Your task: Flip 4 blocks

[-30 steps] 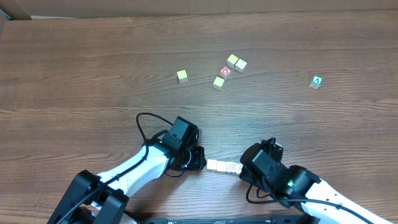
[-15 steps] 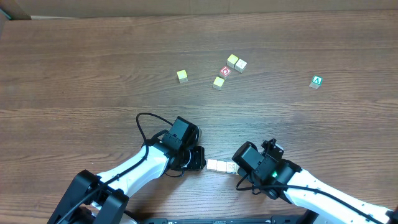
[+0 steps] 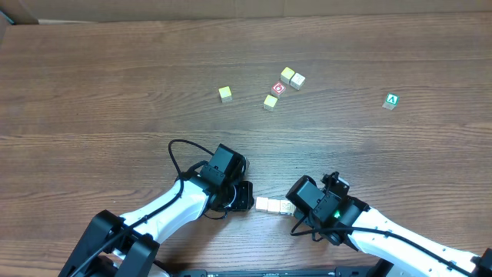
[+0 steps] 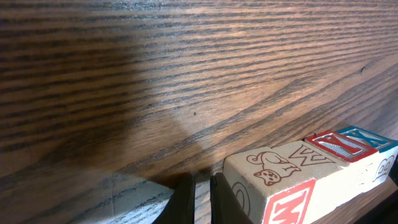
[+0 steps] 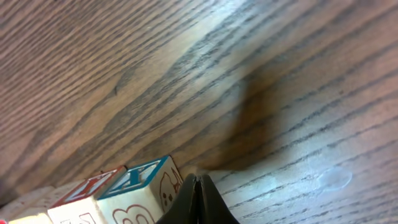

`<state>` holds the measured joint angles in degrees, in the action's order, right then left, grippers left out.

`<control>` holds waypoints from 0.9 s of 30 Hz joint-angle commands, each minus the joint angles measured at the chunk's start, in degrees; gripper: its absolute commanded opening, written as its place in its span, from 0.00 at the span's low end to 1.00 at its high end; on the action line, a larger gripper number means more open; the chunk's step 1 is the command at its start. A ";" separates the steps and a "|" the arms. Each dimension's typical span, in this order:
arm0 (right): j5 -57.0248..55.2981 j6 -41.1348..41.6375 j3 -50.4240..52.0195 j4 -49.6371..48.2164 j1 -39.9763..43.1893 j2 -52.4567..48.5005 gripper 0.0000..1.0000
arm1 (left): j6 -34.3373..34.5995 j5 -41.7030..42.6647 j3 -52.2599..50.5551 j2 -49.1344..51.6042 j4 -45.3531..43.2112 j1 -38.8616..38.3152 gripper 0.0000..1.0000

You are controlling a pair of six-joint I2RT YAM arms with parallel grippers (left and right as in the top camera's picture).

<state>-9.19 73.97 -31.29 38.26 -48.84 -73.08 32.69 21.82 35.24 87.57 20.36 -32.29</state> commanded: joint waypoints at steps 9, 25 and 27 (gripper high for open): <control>-0.13 -19.21 -0.15 -2.60 -0.22 0.02 0.04 | -0.55 -0.81 0.24 0.94 0.87 -0.37 0.07; 2.58 -20.04 -0.15 -1.84 -0.22 0.02 0.04 | -1.49 -0.83 0.24 0.94 7.23 -0.37 0.04; 3.54 -20.04 -0.15 -2.08 -0.22 0.02 0.04 | -1.92 -0.76 0.24 0.94 6.80 -0.37 0.04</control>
<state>-7.20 54.52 -31.29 36.67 -48.84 -73.08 32.45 22.59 36.05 87.55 26.61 -32.29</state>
